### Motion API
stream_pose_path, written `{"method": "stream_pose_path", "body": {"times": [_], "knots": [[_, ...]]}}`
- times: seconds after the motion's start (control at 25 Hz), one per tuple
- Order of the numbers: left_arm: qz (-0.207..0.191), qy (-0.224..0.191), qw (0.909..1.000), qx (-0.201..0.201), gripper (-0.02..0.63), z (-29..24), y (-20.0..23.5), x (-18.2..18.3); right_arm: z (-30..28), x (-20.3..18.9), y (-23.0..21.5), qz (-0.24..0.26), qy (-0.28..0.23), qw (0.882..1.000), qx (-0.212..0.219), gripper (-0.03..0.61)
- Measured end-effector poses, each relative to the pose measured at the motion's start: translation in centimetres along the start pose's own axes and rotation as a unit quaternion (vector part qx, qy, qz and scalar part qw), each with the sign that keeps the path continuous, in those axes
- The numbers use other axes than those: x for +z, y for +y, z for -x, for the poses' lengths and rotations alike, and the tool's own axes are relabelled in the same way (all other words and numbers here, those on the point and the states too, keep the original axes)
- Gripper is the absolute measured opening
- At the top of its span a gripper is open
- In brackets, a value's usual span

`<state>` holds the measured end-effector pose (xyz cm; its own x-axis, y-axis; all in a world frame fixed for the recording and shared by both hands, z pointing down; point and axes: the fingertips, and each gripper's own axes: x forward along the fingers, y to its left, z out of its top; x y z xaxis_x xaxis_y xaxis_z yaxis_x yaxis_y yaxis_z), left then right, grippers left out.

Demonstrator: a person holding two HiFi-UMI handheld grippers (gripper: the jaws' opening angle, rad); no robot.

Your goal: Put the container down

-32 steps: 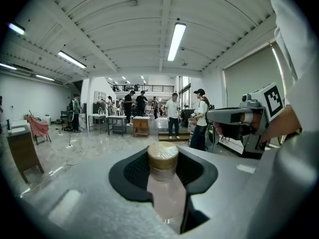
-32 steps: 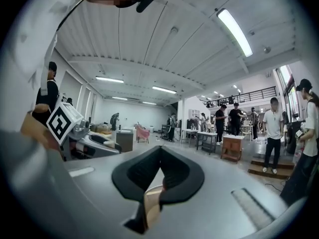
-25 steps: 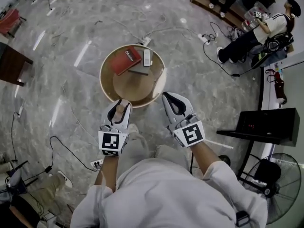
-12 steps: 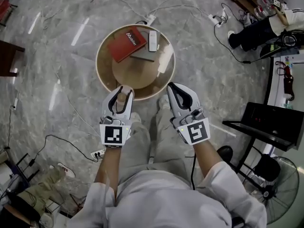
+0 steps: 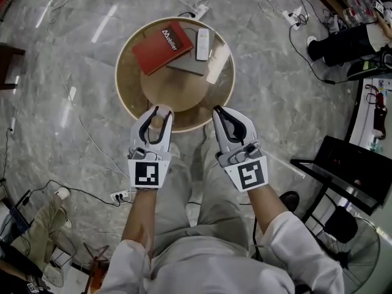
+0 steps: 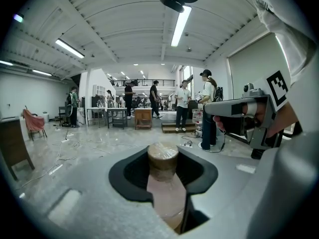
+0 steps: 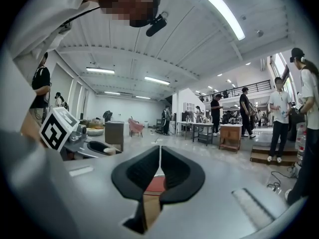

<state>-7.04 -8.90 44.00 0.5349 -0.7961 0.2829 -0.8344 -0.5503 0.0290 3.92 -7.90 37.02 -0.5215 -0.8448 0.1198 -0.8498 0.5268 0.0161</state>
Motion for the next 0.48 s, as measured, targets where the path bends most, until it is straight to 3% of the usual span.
{"method": "stream_pose_path", "body": {"times": [0.48], "knots": [[0.012, 0.028, 0.9994, 0.014, 0.127, -6.8, 1.5, -9.9, -4.4, -10.5, -1.3, -0.017, 0.027, 0.999, 0.031, 0.012]]}}
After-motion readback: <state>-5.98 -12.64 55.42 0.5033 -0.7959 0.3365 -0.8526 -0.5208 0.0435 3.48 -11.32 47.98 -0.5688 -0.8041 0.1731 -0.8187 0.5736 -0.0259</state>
